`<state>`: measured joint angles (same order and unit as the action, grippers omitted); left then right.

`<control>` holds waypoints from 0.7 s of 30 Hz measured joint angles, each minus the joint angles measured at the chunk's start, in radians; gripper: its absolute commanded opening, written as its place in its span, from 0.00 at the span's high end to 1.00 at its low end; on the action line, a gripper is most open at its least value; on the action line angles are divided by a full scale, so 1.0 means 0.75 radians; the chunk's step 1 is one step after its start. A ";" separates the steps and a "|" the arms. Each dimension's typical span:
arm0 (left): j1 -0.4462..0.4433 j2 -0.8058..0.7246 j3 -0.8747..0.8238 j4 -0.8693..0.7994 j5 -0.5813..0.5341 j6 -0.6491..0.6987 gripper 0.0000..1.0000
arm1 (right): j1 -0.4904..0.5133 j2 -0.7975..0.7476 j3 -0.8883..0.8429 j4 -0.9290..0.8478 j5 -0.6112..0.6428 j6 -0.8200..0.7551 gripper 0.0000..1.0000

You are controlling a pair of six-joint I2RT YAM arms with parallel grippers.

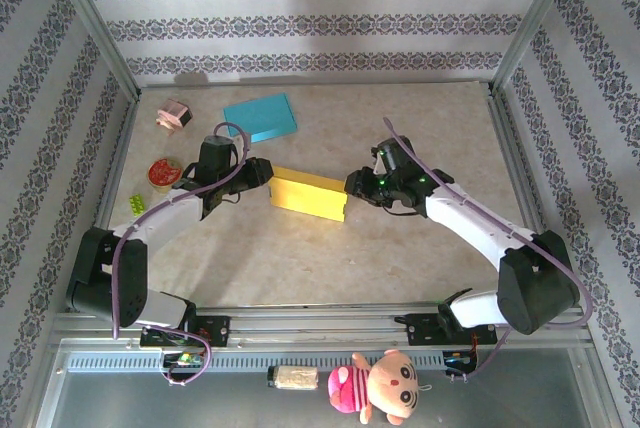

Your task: Fold the paper box

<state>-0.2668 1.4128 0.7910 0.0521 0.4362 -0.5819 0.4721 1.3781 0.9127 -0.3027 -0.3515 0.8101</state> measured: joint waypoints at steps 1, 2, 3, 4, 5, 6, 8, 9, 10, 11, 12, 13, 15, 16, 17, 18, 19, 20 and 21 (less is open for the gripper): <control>-0.006 -0.012 -0.015 0.011 -0.006 -0.005 0.78 | 0.009 0.003 -0.005 0.015 0.002 0.004 0.77; -0.012 -0.028 -0.036 0.022 -0.016 -0.009 0.77 | 0.024 0.005 -0.010 0.032 0.006 0.004 0.77; -0.020 -0.050 -0.063 0.037 -0.032 -0.016 0.77 | 0.041 0.005 -0.018 0.051 0.021 -0.003 0.76; -0.030 -0.078 -0.095 0.054 -0.053 -0.026 0.76 | 0.056 0.001 -0.027 0.066 0.042 -0.020 0.73; -0.039 -0.104 -0.122 0.066 -0.073 -0.037 0.74 | 0.067 -0.003 -0.032 0.070 0.064 -0.044 0.71; -0.055 -0.139 -0.152 0.072 -0.104 -0.047 0.69 | 0.081 -0.011 -0.035 0.069 0.095 -0.078 0.67; -0.086 -0.208 -0.199 0.056 -0.171 -0.067 0.57 | 0.101 -0.030 -0.042 0.055 0.146 -0.143 0.58; -0.099 -0.240 -0.219 0.039 -0.199 -0.077 0.51 | 0.106 -0.049 -0.052 0.041 0.169 -0.177 0.51; -0.111 -0.275 -0.234 0.011 -0.228 -0.086 0.46 | 0.109 -0.073 -0.065 0.020 0.188 -0.208 0.44; -0.125 -0.307 -0.245 -0.021 -0.250 -0.094 0.43 | 0.110 -0.095 -0.074 -0.003 0.201 -0.235 0.39; -0.140 -0.345 -0.256 -0.061 -0.270 -0.098 0.39 | 0.109 -0.120 -0.082 -0.034 0.212 -0.262 0.34; -0.158 -0.382 -0.266 -0.104 -0.283 -0.101 0.36 | 0.108 -0.143 -0.088 -0.064 0.222 -0.288 0.30; -0.196 -0.447 -0.284 -0.187 -0.290 -0.097 0.31 | 0.093 -0.182 -0.089 -0.098 0.228 -0.328 0.23; -0.214 -0.479 -0.298 -0.231 -0.300 -0.092 0.28 | 0.074 -0.205 -0.089 -0.103 0.225 -0.346 0.21; -0.227 -0.509 -0.313 -0.275 -0.311 -0.080 0.27 | 0.049 -0.225 -0.090 -0.104 0.220 -0.362 0.19; -0.230 -0.542 -0.330 -0.313 -0.331 -0.068 0.24 | -0.001 -0.254 -0.090 -0.101 0.217 -0.378 0.16; -0.230 -0.580 -0.346 -0.351 -0.368 -0.053 0.21 | -0.062 -0.282 -0.090 -0.097 0.221 -0.394 0.12; -0.230 -0.616 -0.359 -0.378 -0.411 -0.036 0.19 | -0.114 -0.305 -0.090 -0.091 0.230 -0.417 0.08; -0.230 -0.661 -0.370 -0.395 -0.470 -0.013 0.16 | -0.182 -0.335 -0.095 -0.070 0.258 -0.442 0.05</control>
<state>-0.4397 0.9173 0.5137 -0.2440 0.0837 -0.5919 0.3359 1.1271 0.8413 -0.3553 -0.1577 0.4786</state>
